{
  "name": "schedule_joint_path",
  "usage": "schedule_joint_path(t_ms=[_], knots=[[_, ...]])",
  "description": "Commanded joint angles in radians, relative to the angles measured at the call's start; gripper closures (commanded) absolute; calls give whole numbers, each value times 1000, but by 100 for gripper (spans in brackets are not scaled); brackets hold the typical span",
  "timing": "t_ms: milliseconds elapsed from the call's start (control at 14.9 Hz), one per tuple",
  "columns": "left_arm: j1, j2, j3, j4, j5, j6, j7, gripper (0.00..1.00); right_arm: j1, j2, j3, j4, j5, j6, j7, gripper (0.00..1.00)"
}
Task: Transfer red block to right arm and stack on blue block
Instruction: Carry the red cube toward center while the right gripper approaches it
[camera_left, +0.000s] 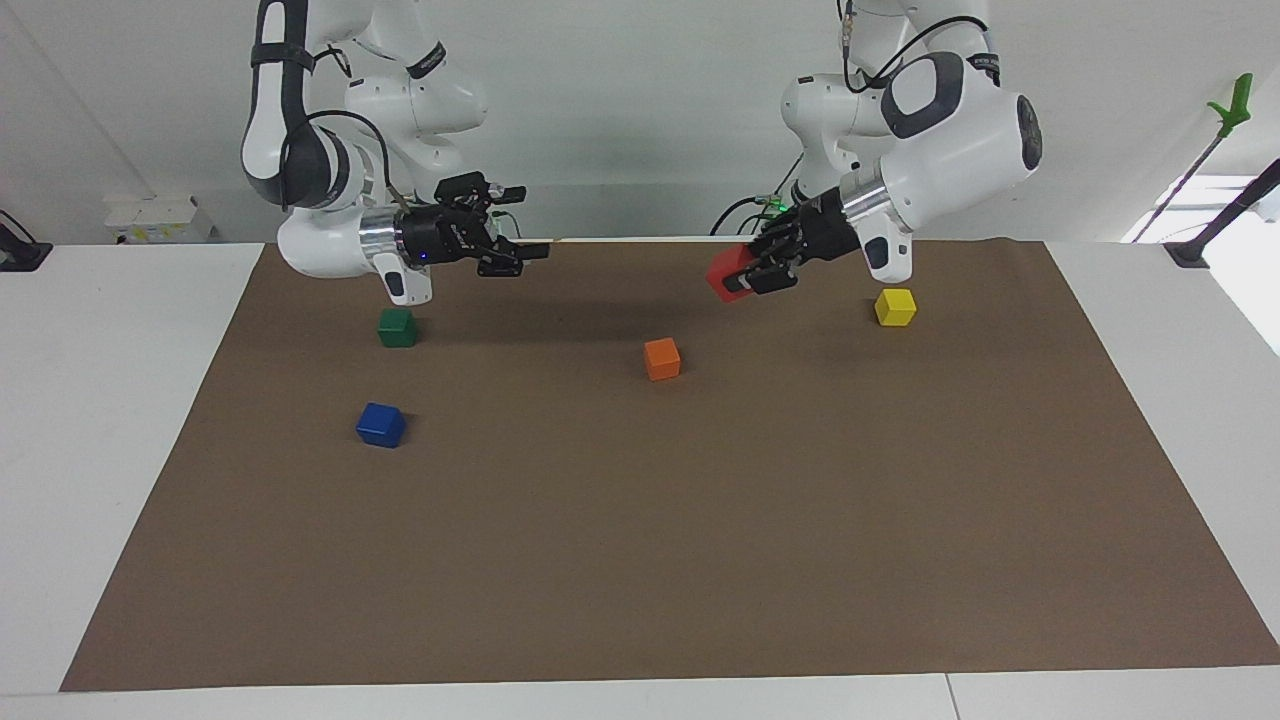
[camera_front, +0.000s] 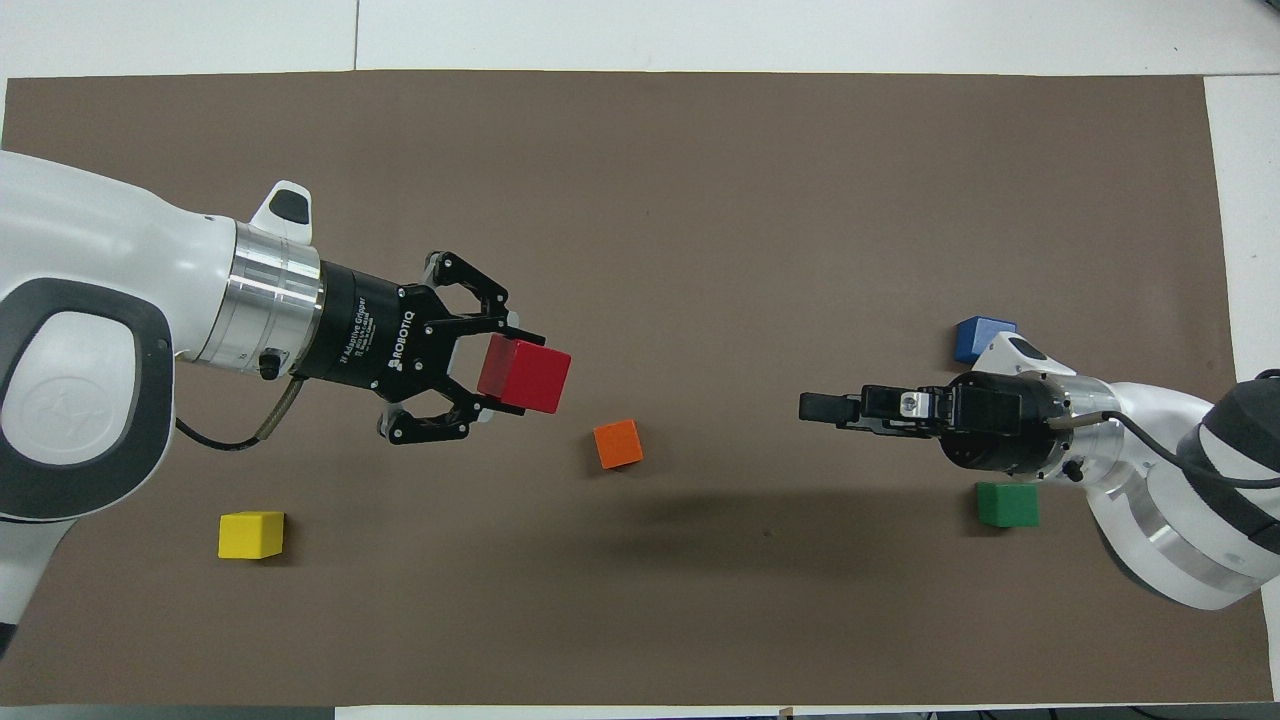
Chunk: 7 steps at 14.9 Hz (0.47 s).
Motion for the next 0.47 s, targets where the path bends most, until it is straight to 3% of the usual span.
schedule_joint_path(t_ms=[0,201,402], knots=[[-9,-59,-11,-70,-121,36,-113,100,41,-15,-5,-65,92,-40,-24,0],[-80,-141,-14,-181,-263,191,-126,100,70,35,-5,-83,149,-107,-59,0],[-270,-152,-12,-208,-274,395,-284,100,89,178,-3,-82,155,-239,-183,0]])
